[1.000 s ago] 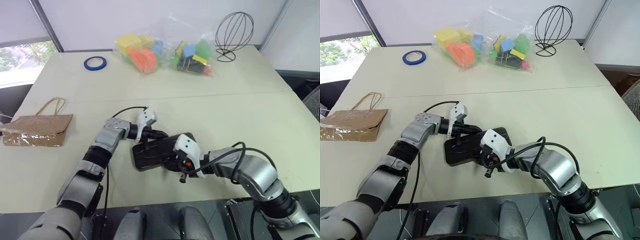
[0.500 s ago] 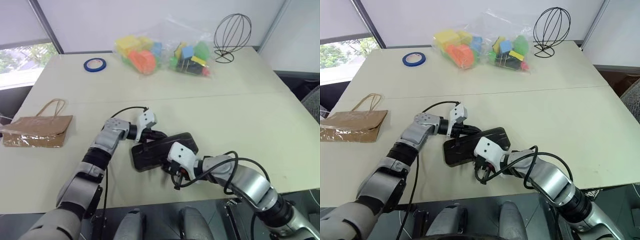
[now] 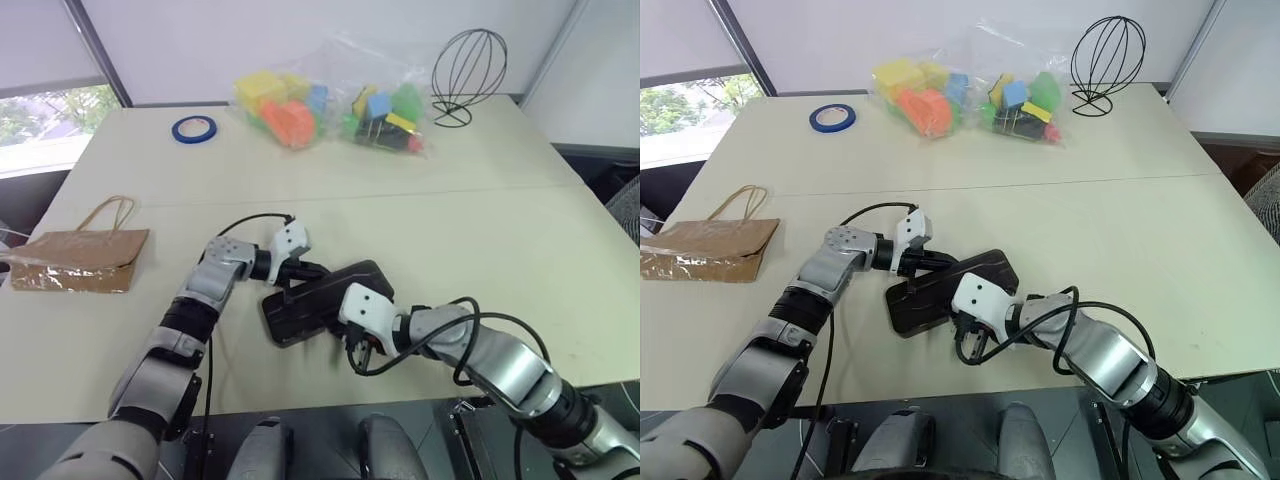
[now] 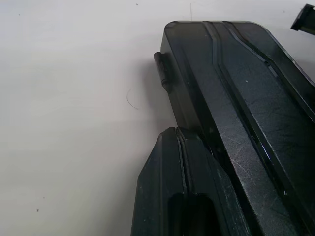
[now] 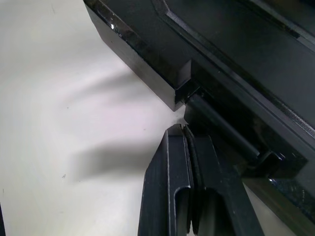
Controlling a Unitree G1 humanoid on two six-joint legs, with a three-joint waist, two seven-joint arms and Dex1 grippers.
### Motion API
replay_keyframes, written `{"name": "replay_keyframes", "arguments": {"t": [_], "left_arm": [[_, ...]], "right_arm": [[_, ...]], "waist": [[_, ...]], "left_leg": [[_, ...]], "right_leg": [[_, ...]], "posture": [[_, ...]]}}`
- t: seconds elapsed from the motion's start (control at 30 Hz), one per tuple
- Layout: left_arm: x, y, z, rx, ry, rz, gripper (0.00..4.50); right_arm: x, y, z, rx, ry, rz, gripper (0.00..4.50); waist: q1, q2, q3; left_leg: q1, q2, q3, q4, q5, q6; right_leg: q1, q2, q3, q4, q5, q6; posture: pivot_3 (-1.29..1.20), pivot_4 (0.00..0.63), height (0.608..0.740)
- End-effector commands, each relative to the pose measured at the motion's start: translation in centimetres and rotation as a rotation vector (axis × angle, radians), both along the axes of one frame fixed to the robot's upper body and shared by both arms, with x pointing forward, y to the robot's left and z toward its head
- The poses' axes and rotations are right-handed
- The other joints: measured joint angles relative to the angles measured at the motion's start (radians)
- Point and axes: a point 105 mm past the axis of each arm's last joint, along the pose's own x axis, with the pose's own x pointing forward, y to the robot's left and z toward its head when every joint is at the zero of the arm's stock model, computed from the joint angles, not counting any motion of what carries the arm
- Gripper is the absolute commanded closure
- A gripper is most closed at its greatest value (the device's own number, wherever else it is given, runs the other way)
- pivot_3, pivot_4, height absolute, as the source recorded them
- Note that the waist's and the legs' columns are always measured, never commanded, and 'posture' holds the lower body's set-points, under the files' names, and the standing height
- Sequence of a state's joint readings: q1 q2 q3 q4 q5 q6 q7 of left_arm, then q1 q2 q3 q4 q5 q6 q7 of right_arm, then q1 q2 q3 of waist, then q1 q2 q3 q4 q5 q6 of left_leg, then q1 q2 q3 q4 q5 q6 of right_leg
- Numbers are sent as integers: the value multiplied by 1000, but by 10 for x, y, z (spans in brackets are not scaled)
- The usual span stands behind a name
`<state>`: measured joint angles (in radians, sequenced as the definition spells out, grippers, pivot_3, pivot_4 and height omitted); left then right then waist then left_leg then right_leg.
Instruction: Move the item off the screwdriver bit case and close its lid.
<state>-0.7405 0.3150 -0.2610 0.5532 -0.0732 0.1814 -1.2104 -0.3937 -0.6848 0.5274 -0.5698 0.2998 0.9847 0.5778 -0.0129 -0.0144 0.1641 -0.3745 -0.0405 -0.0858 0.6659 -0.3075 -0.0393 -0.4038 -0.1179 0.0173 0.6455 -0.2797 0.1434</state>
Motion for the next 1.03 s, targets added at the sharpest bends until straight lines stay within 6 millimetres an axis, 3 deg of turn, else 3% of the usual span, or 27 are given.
{"name": "replay_keyframes", "arguments": {"t": [0.03,0.2,0.3,0.47,0.57,0.73,0.93,1.03], "left_arm": [[-16,-6,-27,37,89,-66,4500],[10,7,-3,-61,44,81,4500],[19,17,23,-170,30,144,4500],[16,36,50,-230,2,177,4500],[3,59,78,-281,-1,217,4500],[-31,91,101,-263,5,262,4500],[-81,116,97,-181,79,306,4500],[-92,119,94,-157,84,328,4500]], "right_arm": [[26,-30,21,-51,-114,-131,4457],[13,-43,33,-31,-57,-108,4457],[4,-54,42,-36,-41,-93,4457],[-5,-66,63,-25,-44,-67,4457],[-1,-74,95,14,-109,-54,4457],[5,-86,131,49,-183,-58,4457],[0,-91,150,74,-202,-28,4457],[0,-93,148,68,-198,-31,4457]], "waist": [[3,0,0],[5,0,0],[2,-1,1],[-5,-1,1],[-5,-1,2],[-2,-1,2],[1,-1,3],[3,-1,3]], "left_leg": [[0,0,0,0,0,0],[0,-1,0,1,0,0],[-1,0,0,0,0,1],[-5,1,-1,0,-1,1],[-4,1,-1,0,-1,1],[-4,1,-1,-1,-1,1],[-4,1,-1,-2,-1,1],[-4,2,-1,-2,-1,1]], "right_leg": [[0,0,0,0,0,0],[1,0,0,-1,0,0],[0,0,0,-1,0,0],[-5,0,0,0,0,0],[-5,0,0,0,0,0],[-5,0,0,0,0,0],[-5,-1,1,-2,0,0],[-4,-1,1,-3,0,0]], "posture": [[0,150,740],[0,150,740],[0,150,740],[0,150,740],[0,150,740],[0,150,740],[0,150,740],[0,150,740]]}}
